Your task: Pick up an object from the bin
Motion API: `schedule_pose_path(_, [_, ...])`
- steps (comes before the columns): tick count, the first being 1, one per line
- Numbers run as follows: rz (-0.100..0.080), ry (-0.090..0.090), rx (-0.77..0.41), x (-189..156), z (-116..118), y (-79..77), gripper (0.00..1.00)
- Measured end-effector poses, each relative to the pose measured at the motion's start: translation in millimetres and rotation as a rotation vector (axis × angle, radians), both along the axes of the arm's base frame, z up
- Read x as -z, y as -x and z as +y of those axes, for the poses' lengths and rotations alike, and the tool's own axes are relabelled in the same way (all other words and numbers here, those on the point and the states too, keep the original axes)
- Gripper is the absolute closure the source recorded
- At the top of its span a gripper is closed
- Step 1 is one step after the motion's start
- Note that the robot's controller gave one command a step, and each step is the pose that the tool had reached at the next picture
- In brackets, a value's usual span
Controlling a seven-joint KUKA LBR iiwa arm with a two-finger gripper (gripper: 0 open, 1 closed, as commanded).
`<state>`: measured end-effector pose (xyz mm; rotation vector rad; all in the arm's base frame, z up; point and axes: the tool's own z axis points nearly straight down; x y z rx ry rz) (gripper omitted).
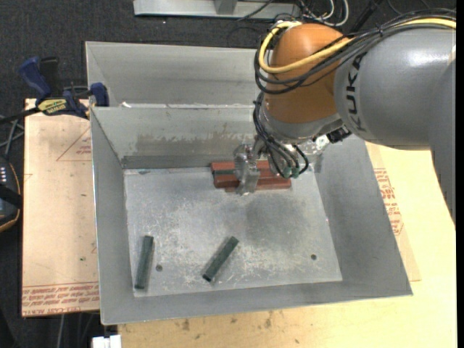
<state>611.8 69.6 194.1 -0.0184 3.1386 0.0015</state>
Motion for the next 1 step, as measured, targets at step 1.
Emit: schedule_pose_path(1, [-0.003,0.001,-0.513,-106.1,-31.9,-3.3,1.0])
